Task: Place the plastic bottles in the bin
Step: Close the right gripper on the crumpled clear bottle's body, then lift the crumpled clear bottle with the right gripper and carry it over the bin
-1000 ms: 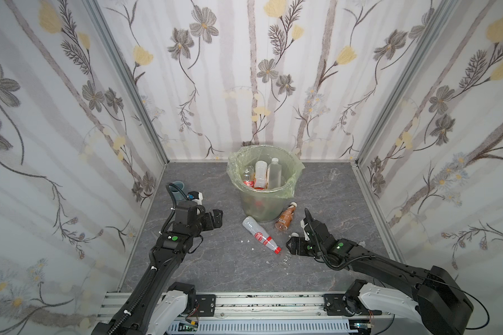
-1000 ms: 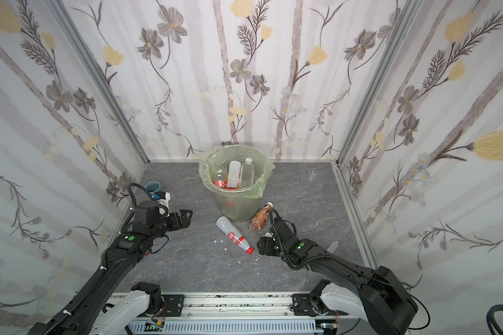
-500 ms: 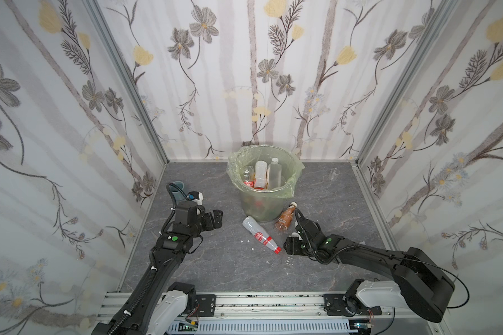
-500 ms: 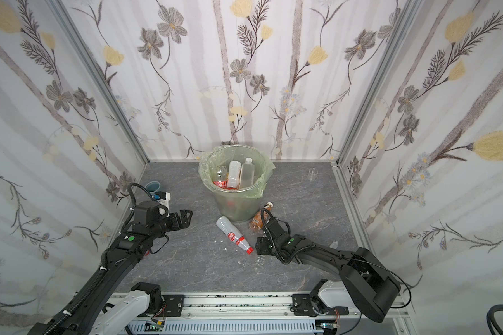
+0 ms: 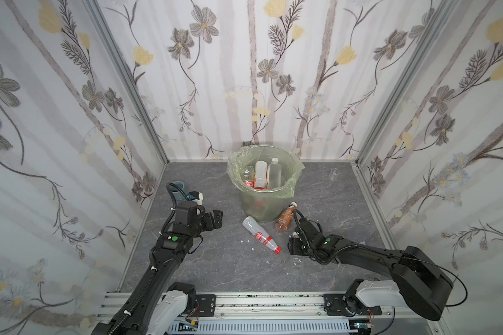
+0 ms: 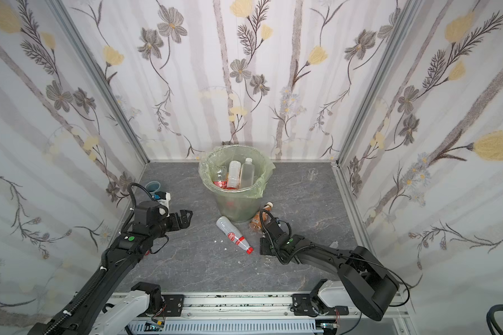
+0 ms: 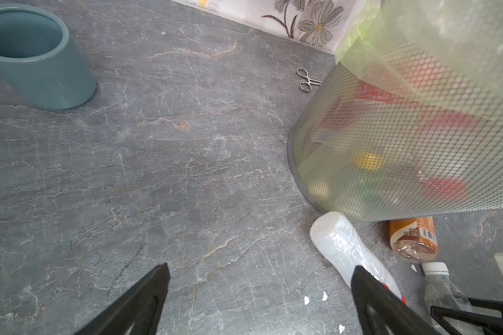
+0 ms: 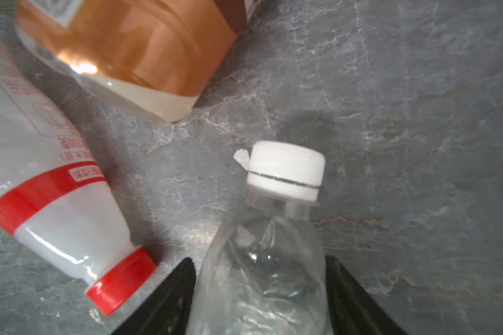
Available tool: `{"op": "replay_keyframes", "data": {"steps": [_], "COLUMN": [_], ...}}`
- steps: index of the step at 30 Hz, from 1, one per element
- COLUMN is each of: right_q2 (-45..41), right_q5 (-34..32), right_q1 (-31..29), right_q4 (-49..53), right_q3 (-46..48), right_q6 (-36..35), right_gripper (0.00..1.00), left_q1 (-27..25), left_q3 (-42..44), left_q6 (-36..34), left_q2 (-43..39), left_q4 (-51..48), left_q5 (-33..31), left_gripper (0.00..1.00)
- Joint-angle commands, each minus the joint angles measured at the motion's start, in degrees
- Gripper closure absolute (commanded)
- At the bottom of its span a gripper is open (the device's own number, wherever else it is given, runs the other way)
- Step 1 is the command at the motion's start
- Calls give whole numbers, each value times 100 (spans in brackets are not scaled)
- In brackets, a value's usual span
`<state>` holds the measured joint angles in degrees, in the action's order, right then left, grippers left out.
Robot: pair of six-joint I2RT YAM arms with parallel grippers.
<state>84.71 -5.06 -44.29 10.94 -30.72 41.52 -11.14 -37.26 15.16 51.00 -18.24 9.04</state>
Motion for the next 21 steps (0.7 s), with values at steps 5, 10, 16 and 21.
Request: {"op": "replay_keyframes", "data": {"steps": [5, 10, 16, 21], "right_q2": [-22, -270, -772, -1247], "right_q5": [-344, -532, -735, -754], "right_q1": [0, 17, 185, 465], "right_q4": [161, 395, 828, 1210], "right_q3": [-152, -408, -759, -1152], "right_q6": [-182, -373, -633, -973], "right_gripper": [36, 39, 41, 41], "left_q1": [6, 6, 6, 6], "left_q3": [25, 30, 17, 25], "left_q6": [-25, -32, -54, -47], "left_q2": [-11, 2, 59, 33], "left_q4": [85, 86, 88, 86], "left_q5": [-16, -25, -16, -18], "left_gripper": [0, 0, 0, 0]}}
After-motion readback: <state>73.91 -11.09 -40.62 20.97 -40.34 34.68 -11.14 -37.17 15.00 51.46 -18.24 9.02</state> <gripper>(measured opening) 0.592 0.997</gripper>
